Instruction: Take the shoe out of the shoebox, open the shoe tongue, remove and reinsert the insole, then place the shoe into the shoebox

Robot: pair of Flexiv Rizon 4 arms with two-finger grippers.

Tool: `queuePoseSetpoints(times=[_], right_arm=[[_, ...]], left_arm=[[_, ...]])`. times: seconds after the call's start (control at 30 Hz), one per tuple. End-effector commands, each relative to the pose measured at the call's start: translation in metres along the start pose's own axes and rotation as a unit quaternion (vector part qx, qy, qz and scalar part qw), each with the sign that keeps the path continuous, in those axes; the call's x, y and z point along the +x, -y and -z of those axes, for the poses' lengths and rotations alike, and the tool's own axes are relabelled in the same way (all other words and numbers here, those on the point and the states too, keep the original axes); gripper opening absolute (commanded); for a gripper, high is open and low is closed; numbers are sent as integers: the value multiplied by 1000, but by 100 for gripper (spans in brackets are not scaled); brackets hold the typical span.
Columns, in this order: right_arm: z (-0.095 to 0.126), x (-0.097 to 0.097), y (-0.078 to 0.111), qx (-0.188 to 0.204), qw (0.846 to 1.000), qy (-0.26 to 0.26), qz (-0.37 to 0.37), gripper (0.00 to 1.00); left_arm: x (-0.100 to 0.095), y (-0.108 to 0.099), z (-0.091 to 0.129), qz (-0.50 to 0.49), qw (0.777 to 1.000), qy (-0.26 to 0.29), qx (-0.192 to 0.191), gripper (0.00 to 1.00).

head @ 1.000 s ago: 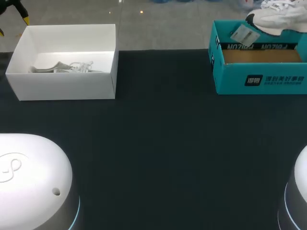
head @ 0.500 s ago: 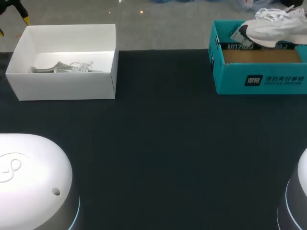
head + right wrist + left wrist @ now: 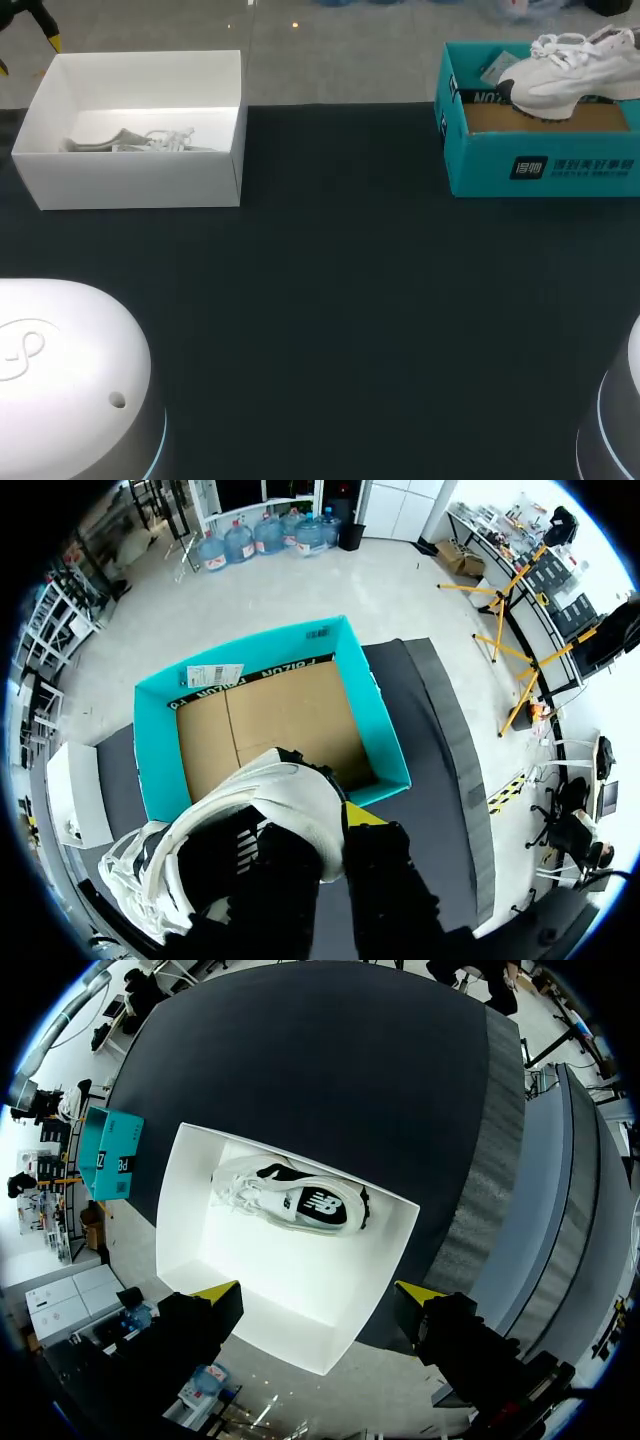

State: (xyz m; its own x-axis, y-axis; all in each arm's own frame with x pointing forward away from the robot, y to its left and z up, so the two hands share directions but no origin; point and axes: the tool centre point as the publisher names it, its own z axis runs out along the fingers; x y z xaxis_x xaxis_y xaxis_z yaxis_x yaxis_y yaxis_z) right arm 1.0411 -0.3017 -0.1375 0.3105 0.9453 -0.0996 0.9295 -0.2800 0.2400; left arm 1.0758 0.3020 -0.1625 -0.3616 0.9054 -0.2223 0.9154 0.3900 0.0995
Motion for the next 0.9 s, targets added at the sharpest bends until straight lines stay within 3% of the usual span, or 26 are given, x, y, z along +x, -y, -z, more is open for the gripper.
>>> queuePoseSetpoints(times=[0.03,0.1,0.23,0.33,0.6,0.9], right_arm=[[1,-2,6,-149,989,-2,-1,0],[1,-2,6,-149,989,-2,-1,0],[-5,3,38,-133,990,48,2,0],[-2,7,62,-120,991,57,2,0],[22,13,111,-128,992,24,-6,0],[39,36,176,-122,993,9,4,0]], left_arm=[[0,2,0,0,1000,-1,-2,100],[0,2,0,0,1000,-1,-2,100],[0,2,0,0,1000,-1,-2,100],[0,2,0,0,1000,-1,-2,100],[0,2,0,0,1000,-1,-2,100],[0,2,0,0,1000,-1,-2,100]])
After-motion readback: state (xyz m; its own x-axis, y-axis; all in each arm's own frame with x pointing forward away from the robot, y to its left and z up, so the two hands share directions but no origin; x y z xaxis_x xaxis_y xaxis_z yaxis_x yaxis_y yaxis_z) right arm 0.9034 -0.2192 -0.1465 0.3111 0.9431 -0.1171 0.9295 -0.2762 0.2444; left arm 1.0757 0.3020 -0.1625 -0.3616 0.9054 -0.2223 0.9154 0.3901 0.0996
